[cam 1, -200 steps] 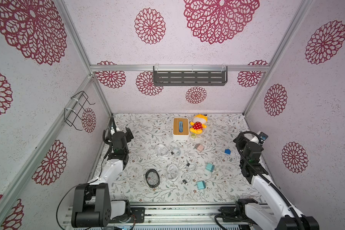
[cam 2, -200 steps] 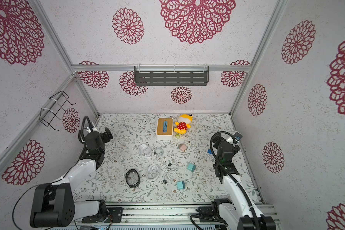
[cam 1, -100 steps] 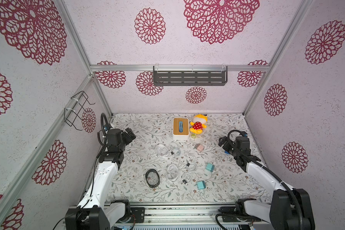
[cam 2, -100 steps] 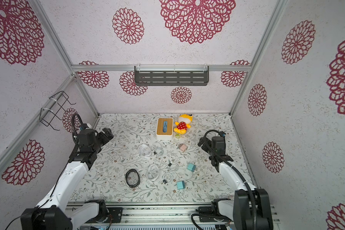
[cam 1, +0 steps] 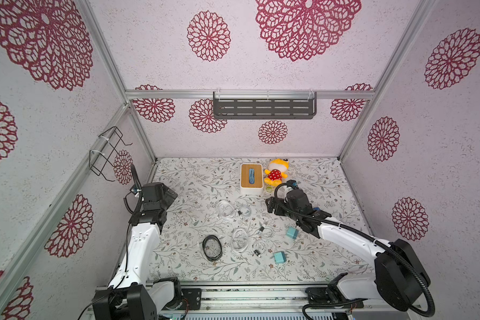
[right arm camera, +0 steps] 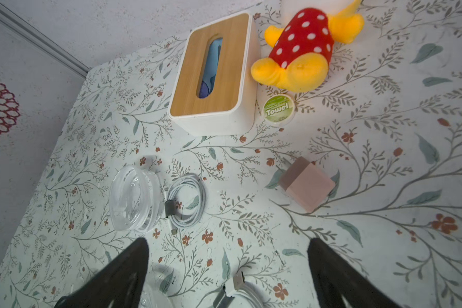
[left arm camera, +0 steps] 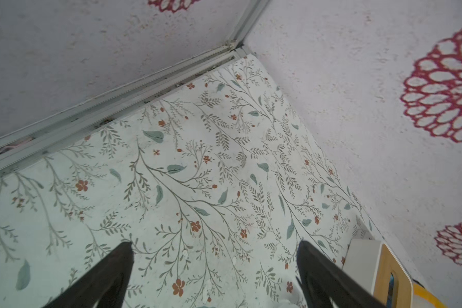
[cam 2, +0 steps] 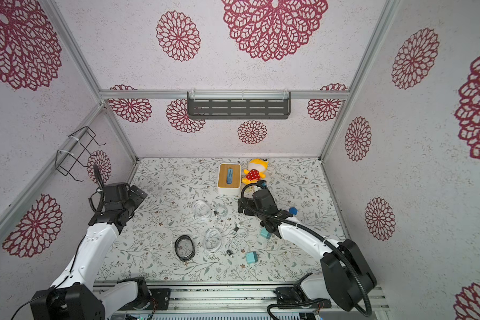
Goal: Pack away charging kits
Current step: Pick up the storage bag at the center of the board.
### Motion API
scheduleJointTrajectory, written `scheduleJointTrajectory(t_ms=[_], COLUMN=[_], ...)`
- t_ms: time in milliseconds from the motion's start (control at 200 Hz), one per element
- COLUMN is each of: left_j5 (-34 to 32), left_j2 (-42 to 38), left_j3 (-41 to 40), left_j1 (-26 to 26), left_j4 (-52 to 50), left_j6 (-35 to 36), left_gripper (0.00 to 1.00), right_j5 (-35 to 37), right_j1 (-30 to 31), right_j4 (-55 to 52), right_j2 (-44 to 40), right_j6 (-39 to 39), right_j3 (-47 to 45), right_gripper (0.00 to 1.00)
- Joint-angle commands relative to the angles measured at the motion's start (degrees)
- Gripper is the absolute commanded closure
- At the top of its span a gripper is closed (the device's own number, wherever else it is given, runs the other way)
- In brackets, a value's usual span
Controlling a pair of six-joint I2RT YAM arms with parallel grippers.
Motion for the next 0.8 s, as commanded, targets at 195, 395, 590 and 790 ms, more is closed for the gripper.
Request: scheduleJointTrajectory(t_ms=[195,395,590,790], left_j5=[-8.06,-10.61,-15.07,-13.38], left_j2=[3.56,13.22,25.02,39.61], left_j3=[13.29,26.87,38.04,52.43], left_j1=[-13.10,-28.53,-41.10,-45.56], left_j4=[-21.67,-37.31,-48.16,-59.58], left_j6=[-4.96,-10.81,-20.15,-24.04], left_gripper=[0.02,0.02,0.04,0.12], right_j5=[7.57,10.94,12.92,10.34], right_j1=[4.27,4.14,3.02,0.12], right_j4=[-3.85,-2.05,-3.88,1.63], right_j2=[6.95,4.37,1.26,-2.26], right_j6=[-0.55,-3.58,-7.99,-7.82], right_j3=[6.88,6.08,6.03,1.10], right_gripper=[0.18,0.17,0.17,0.17])
